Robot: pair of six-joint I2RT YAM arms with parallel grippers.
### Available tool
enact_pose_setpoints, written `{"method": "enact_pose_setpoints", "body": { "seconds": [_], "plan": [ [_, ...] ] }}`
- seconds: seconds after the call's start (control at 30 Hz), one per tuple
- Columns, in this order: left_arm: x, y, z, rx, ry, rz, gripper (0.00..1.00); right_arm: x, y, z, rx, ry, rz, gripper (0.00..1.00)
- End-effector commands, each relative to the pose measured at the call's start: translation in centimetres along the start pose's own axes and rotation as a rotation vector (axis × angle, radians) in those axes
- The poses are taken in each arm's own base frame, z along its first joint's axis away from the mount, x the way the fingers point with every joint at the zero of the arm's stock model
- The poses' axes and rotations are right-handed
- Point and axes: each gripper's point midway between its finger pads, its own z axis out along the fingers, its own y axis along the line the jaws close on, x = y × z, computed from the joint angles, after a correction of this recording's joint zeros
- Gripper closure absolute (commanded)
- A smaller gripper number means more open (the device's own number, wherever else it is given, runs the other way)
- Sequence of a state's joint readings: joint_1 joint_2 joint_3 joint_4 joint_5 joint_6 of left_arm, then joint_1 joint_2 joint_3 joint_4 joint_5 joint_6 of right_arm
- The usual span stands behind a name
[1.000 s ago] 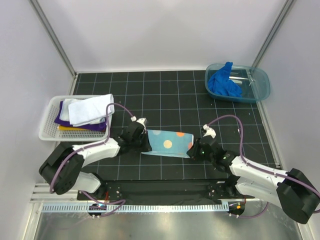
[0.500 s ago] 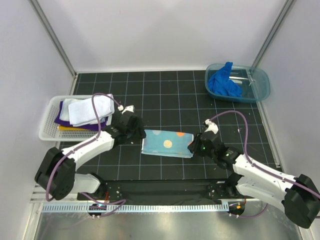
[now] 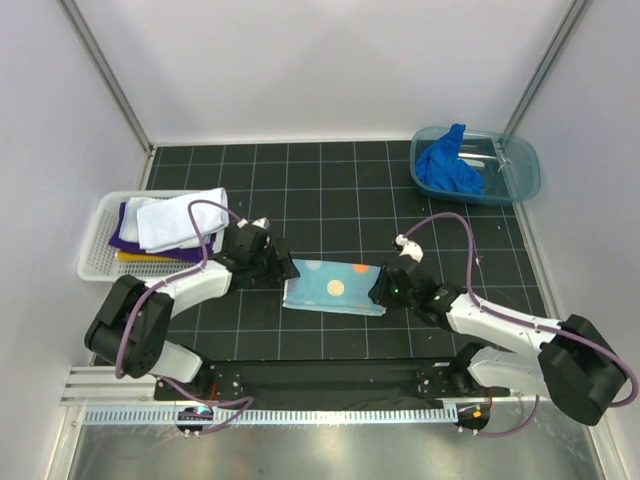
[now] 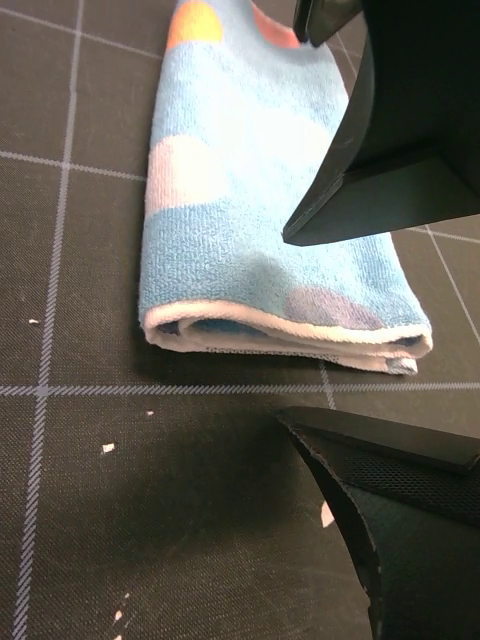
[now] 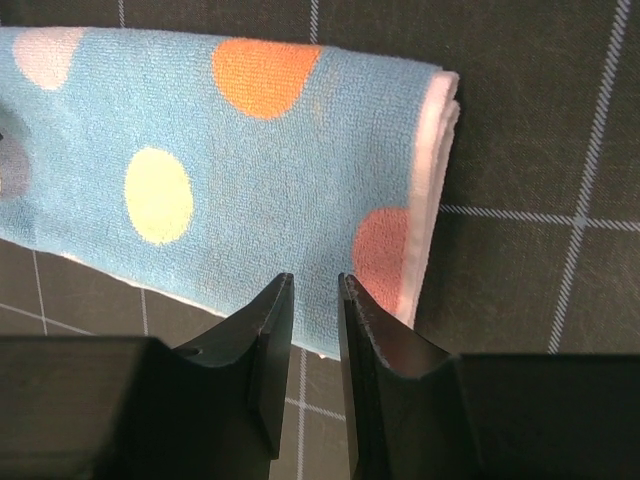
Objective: Fold and stack the towels
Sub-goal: Neatly place the folded towel into the bin
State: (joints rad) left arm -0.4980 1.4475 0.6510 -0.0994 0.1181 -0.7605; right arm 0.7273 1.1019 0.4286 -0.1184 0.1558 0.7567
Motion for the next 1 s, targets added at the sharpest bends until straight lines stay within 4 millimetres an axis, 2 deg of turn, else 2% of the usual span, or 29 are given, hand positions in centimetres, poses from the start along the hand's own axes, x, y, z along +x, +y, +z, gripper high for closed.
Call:
{"method": "enact_pose_setpoints", "body": {
  "seconds": [0.0,0.1,0.17,0.37,0.47,0.6,0.67,0.73,0.9,0.97],
  "plan": [
    [3.4,2.1,0.7,-0.036,0.087,-0.081,0.31,-2.5,2.8,0.1,-0.082,-0.071,-0.004,0.69],
    [5.3,3.7,1.0,-0.083,0.129,-0.104,0.35,-2.5,3.1,0.4,-0.095,-0.07,-0.005,0.69],
    [5.9,4.3,1.1,-0.103,0.137,-0.108,0.37,-2.6,3.2,0.5,-0.095,-0.068,-0.009,0.68],
    [7.7,4.9,1.5,-0.155,0.172,-0.092,0.45,-3.1,4.3,1.2,-0.117,-0.07,-0.016,0.69],
    [7.9,5.0,1.3,-0.16,0.177,-0.087,0.5,-3.0,4.3,1.3,-0.118,-0.066,-0.018,0.69],
    [7.7,4.0,1.1,-0.125,0.192,-0.076,0.67,-3.2,4.4,1.3,-0.12,-0.069,-0.025,0.69],
    [7.6,3.7,0.8,-0.118,0.197,-0.06,0.72,-3.0,4.3,1.4,-0.116,-0.061,-0.031,0.68],
    [7.1,2.9,0.5,-0.096,0.19,-0.053,0.79,-3.0,4.5,1.6,-0.12,-0.059,-0.034,0.69],
    [6.2,2.6,-0.3,-0.111,0.174,-0.014,0.97,-2.6,4.6,2.5,-0.116,-0.036,-0.037,0.69],
    [5.2,2.0,-0.7,-0.108,0.147,0.0,1.0,-2.3,4.5,2.8,-0.115,-0.026,-0.036,0.69]
  ]
}}
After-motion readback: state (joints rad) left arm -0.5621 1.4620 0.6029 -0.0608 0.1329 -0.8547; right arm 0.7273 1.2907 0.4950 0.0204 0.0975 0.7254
